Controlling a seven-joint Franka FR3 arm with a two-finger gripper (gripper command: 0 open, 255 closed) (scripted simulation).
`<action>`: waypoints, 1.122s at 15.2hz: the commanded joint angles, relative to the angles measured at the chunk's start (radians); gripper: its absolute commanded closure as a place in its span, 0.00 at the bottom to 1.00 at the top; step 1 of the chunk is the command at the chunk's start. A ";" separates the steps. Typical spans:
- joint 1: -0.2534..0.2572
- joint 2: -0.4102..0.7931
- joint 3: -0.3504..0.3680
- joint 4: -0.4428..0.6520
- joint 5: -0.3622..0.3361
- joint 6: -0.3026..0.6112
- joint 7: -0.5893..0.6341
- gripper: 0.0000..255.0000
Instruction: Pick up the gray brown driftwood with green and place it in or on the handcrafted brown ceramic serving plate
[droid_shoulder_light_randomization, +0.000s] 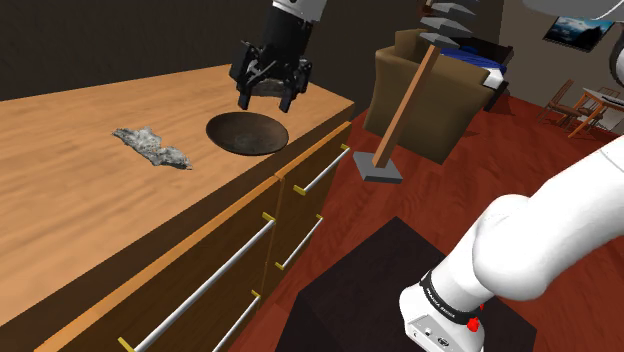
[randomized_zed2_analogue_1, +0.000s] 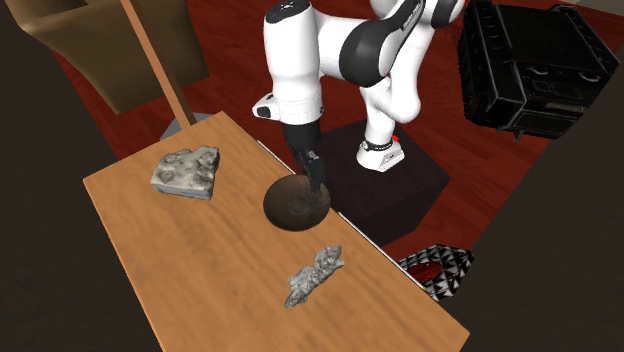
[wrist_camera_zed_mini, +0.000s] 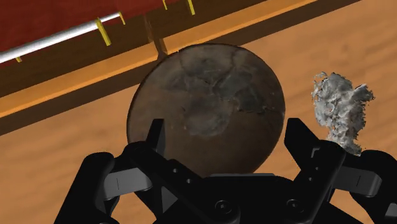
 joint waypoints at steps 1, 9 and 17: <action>0.013 0.070 0.026 0.067 -0.008 -0.001 0.039 0.00; 0.092 0.380 0.103 0.385 -0.085 -0.030 0.193 0.00; 0.160 0.548 0.120 0.535 -0.135 -0.023 0.260 0.00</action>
